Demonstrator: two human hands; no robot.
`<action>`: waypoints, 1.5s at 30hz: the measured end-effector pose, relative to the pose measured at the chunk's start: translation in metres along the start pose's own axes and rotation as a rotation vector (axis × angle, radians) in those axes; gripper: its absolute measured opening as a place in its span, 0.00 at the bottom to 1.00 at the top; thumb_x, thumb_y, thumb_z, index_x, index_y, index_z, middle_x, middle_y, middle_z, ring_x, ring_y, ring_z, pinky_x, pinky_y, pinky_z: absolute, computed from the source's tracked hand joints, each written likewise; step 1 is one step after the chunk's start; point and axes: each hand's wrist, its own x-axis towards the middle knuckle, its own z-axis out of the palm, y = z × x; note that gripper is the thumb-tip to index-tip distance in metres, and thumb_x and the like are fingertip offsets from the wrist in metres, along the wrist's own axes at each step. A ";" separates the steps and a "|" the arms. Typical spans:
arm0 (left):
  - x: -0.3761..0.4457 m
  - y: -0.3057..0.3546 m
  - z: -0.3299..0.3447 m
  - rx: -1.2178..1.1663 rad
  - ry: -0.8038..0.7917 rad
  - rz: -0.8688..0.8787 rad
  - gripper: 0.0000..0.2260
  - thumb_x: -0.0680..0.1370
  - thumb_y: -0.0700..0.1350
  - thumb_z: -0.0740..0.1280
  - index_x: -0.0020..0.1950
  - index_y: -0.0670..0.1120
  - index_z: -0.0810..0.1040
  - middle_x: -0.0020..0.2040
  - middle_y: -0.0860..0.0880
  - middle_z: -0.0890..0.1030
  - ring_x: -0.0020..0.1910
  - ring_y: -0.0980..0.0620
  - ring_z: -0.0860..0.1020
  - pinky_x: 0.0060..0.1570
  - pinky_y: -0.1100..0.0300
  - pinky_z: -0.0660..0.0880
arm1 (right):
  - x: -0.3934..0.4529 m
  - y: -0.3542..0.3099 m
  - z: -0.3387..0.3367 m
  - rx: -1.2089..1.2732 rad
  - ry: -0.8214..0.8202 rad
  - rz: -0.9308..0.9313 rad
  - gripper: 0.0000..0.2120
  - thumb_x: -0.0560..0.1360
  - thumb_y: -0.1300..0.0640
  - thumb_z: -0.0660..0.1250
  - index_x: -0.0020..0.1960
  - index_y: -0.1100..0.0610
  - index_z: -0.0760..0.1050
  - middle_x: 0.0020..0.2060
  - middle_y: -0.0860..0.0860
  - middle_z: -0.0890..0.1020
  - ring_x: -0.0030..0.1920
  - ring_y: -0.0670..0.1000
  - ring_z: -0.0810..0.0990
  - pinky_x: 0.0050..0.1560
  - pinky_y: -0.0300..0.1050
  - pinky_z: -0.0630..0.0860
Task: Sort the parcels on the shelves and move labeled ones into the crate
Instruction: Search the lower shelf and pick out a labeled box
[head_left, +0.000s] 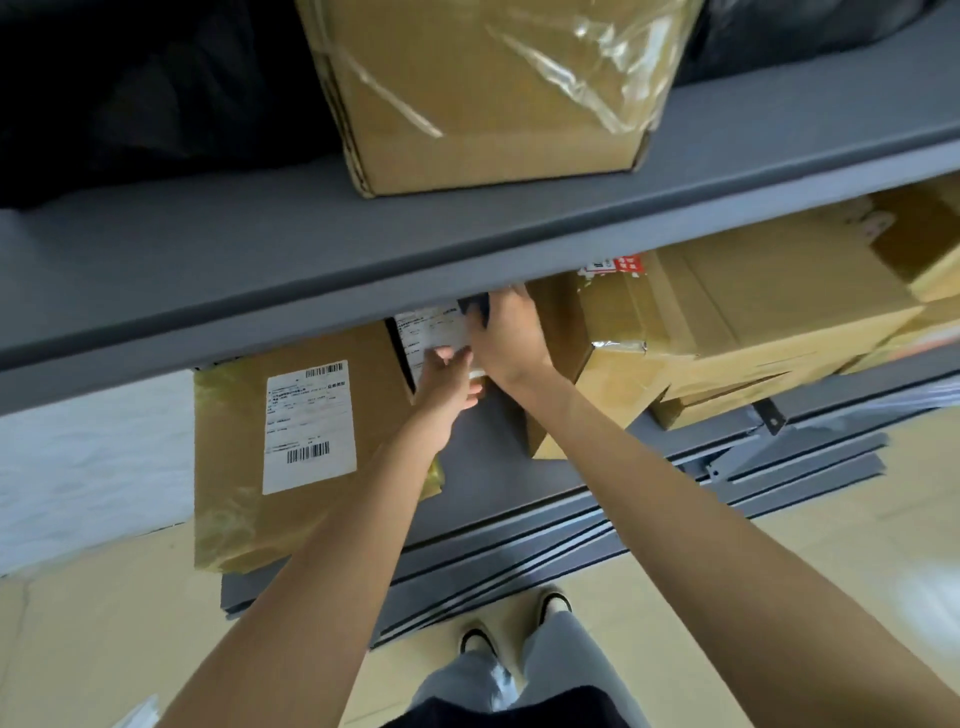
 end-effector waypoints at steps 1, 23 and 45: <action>-0.002 0.005 0.008 0.005 0.007 0.004 0.17 0.81 0.46 0.56 0.67 0.40 0.66 0.58 0.40 0.76 0.40 0.50 0.77 0.36 0.60 0.75 | 0.001 -0.008 -0.013 -0.094 0.031 -0.067 0.11 0.77 0.66 0.59 0.58 0.65 0.74 0.55 0.61 0.78 0.57 0.59 0.76 0.58 0.47 0.72; -0.094 0.034 0.024 -0.111 -0.009 0.189 0.39 0.56 0.65 0.73 0.65 0.62 0.65 0.60 0.55 0.76 0.53 0.53 0.78 0.41 0.57 0.77 | -0.056 0.016 -0.097 0.212 -0.314 0.190 0.50 0.65 0.49 0.73 0.77 0.51 0.46 0.68 0.53 0.67 0.69 0.58 0.65 0.67 0.59 0.67; -0.242 -0.049 0.003 -0.327 0.191 0.256 0.28 0.67 0.57 0.65 0.66 0.51 0.72 0.55 0.54 0.83 0.49 0.57 0.82 0.36 0.63 0.78 | -0.147 0.099 -0.148 0.266 -0.319 0.152 0.33 0.72 0.45 0.68 0.73 0.47 0.61 0.70 0.50 0.66 0.70 0.56 0.61 0.69 0.56 0.62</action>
